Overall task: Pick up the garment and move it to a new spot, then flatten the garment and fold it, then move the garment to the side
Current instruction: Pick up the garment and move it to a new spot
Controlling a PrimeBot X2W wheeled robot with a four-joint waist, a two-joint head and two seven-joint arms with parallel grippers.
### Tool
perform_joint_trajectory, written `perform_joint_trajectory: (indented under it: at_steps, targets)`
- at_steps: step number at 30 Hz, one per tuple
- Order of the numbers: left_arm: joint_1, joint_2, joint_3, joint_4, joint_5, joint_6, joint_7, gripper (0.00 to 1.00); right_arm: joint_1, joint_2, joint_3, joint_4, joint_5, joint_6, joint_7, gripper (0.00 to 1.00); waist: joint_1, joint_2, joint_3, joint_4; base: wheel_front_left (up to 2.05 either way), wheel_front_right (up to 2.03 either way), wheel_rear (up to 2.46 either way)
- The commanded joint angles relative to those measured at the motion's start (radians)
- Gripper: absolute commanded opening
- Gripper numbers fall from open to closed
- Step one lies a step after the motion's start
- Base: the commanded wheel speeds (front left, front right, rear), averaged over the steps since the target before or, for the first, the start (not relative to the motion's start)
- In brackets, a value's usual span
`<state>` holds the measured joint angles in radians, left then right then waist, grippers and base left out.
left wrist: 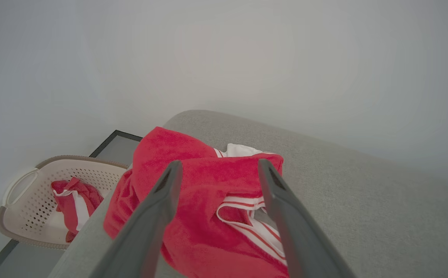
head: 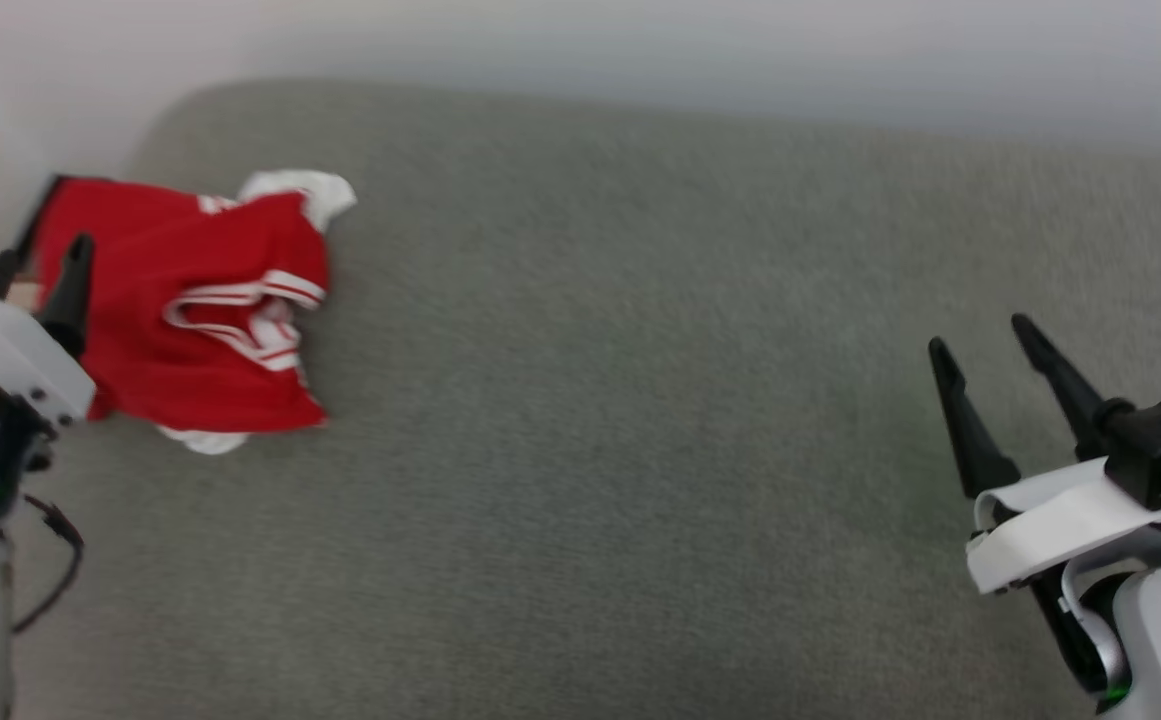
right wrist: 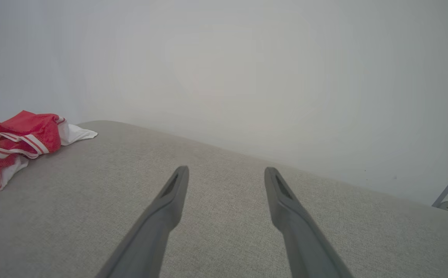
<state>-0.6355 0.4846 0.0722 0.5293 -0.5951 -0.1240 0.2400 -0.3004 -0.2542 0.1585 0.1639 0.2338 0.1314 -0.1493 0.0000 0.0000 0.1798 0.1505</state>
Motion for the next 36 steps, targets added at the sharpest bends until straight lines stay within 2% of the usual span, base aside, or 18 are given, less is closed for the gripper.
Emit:
perform_joint_trajectory:
  at_steps: [1,5,14,24,25,26,36]
  targets:
    - [-0.033,0.009,-0.007,0.027,-0.014,-0.005,0.019,1.00,-0.018,-0.006,-0.007,-0.009,-0.007,-0.001,0.003,1.00,0.0000,0.0000,0.125,-0.097,0.00,0.00,0.00]
    - [-0.109,0.042,-0.033,0.119,-0.037,-0.007,0.098,1.00,-0.036,-0.012,-0.016,-0.032,-0.011,-0.001,0.006,1.00,0.0000,0.0000,0.184,-0.120,0.00,0.00,0.00]
    - [-0.238,0.054,-0.090,0.334,-0.048,-0.004,0.237,1.00,-0.063,-0.014,-0.033,-0.080,-0.021,-0.001,0.019,1.00,0.0000,0.0000,0.287,-0.150,0.00,0.00,0.00]
    - [-0.272,0.025,-0.136,0.539,-0.042,-0.002,0.260,1.00,-0.076,-0.001,-0.033,-0.083,-0.028,-0.001,0.025,1.00,0.0000,0.0000,0.300,-0.154,0.00,0.00,0.00]
    - [-0.272,0.026,-0.134,0.553,-0.047,-0.002,0.255,0.66,-0.076,0.001,-0.032,-0.081,-0.026,-0.001,0.025,1.00,0.0000,0.0000,0.295,-0.154,0.00,0.00,0.00]
    - [-0.275,0.030,-0.132,0.562,-0.049,-0.002,0.245,0.00,-0.077,0.001,-0.032,-0.079,-0.024,-0.001,0.024,1.00,0.0000,0.0000,0.290,-0.155,0.00,0.00,0.00]
    - [-0.297,0.102,-0.151,0.500,-0.088,-0.004,0.086,0.00,-0.047,0.010,-0.033,-0.036,-0.012,-0.001,0.000,1.00,0.0000,0.0000,0.170,-0.138,0.00,0.00,0.00]
